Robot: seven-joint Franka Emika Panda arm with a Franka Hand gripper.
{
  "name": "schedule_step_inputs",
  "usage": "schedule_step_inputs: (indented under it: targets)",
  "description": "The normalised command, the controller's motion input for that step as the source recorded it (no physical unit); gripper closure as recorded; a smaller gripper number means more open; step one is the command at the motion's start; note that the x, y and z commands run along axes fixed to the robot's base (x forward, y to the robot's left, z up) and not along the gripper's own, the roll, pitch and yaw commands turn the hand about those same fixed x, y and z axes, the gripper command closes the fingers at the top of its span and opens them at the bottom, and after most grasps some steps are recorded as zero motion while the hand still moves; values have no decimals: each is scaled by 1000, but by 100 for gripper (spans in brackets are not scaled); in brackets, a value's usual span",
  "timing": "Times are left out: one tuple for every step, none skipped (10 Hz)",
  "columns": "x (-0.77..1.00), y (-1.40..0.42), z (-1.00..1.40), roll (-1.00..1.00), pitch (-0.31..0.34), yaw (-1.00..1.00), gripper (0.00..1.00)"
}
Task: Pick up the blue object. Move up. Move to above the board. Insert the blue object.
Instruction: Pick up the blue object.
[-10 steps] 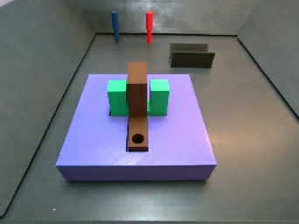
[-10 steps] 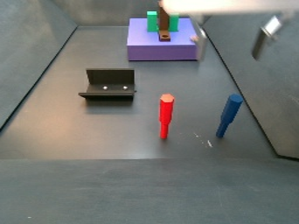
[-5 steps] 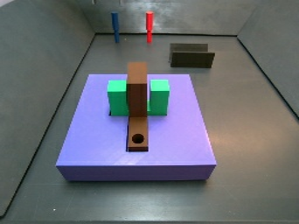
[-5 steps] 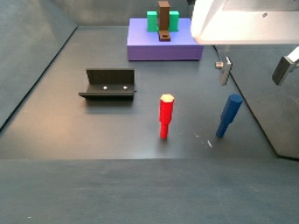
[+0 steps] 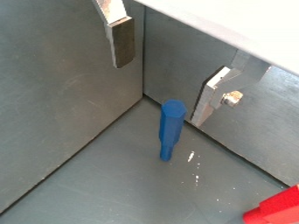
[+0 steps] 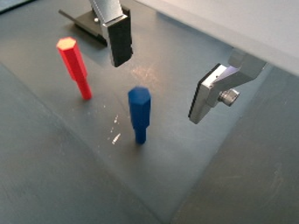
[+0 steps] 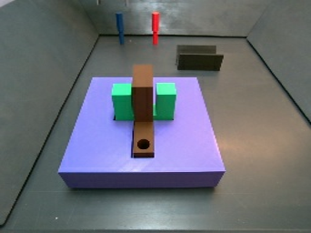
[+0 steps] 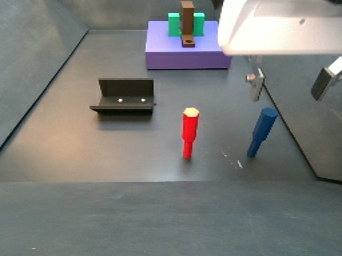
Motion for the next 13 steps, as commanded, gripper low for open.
schedule_step_inputs:
  targets:
    - [26,123,-220,47,-57,0,0]
    - [180,91,-169,0,-79,0,0]
    - [94,97,-217,19,-83,0,0]
    - [26,86,-237,33,-86,0,0]
    - [57,46,-237,21,-87,0,0]
    - [106,23,-220,0,-87,0,0]
    - [149,6,-189,0,-84,0,0]
    - [166,6,-169,0,-81,0,0]
    - [114,17,-163,0,-74,0,0]
    - [71,71,-211,0,-81,0,0]
    - [63,71,-214,0,-84,0,0]
    - [20,46,-189,-3,-86,0,0]
    - [0,6,-214,-11,-100,0,0]
